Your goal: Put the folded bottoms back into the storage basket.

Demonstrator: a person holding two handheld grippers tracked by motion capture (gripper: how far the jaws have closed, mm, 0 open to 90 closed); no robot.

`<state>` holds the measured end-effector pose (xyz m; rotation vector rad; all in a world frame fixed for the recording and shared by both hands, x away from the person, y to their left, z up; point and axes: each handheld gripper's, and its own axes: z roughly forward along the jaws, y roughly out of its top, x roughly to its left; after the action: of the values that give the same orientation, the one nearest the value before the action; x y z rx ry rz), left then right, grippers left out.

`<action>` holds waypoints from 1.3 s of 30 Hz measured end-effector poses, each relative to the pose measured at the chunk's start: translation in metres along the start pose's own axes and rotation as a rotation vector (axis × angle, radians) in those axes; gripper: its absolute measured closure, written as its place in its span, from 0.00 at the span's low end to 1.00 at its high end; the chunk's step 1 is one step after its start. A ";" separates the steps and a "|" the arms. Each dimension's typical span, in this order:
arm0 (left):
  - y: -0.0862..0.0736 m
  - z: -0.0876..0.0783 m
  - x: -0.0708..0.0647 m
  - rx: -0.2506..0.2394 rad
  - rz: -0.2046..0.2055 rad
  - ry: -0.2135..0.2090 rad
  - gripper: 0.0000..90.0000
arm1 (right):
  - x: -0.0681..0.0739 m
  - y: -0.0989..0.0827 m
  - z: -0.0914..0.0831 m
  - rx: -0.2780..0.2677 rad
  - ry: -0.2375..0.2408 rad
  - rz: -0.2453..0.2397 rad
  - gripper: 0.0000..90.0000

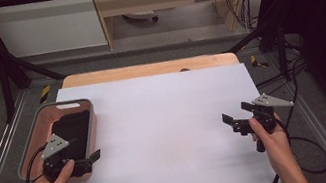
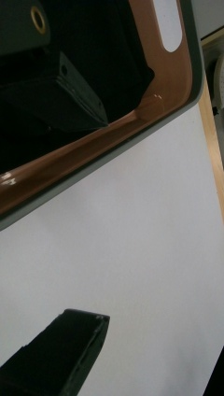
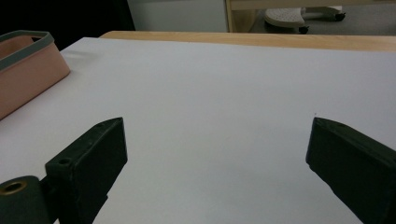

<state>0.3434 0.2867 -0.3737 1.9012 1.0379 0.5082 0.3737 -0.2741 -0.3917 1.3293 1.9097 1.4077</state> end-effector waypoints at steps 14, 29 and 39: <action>-0.002 0.002 0.001 0.005 -0.014 0.005 0.07 | 0.008 -0.024 -0.003 0.013 0.012 0.002 0.07; -0.013 -0.001 0.004 0.009 -0.019 -0.006 0.07 | 0.022 -0.043 0.004 0.029 0.033 -0.017 0.07; -0.014 -0.002 0.004 -0.004 -0.012 -0.005 0.07 | 0.036 -0.053 0.012 0.048 0.060 -0.040 0.07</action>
<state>0.3376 0.2945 -0.3841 1.8910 1.0434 0.4979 0.3431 -0.2391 -0.4365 1.2764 2.0092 1.4049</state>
